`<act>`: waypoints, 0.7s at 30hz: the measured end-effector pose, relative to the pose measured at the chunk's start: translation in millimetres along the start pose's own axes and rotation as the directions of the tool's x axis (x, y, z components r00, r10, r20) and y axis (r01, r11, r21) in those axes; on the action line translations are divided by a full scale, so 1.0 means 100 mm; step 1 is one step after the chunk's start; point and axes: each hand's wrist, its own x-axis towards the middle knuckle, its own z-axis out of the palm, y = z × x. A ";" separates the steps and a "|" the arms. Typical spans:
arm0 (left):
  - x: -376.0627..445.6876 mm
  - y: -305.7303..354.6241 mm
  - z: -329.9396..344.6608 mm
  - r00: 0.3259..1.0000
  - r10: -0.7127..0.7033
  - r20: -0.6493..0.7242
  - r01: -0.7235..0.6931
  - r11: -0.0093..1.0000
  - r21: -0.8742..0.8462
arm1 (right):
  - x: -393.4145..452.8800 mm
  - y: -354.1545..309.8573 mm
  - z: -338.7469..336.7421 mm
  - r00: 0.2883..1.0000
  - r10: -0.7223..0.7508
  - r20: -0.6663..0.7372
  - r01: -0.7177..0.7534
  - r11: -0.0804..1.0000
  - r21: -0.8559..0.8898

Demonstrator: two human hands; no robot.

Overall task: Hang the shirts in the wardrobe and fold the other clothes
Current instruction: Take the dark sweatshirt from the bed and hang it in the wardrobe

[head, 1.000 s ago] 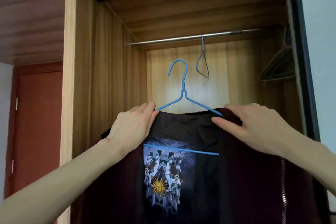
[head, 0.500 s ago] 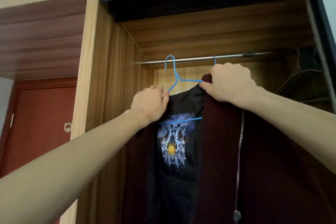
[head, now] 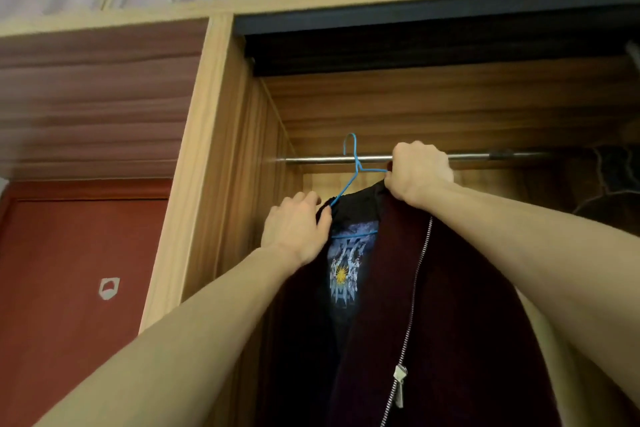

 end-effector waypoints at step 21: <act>0.28 -0.25 0.37 0.998 -0.050 0.041 0.048 0.998 0.035 | 0.26 -0.56 0.73 0.985 0.102 0.139 -0.089 0.992 -0.092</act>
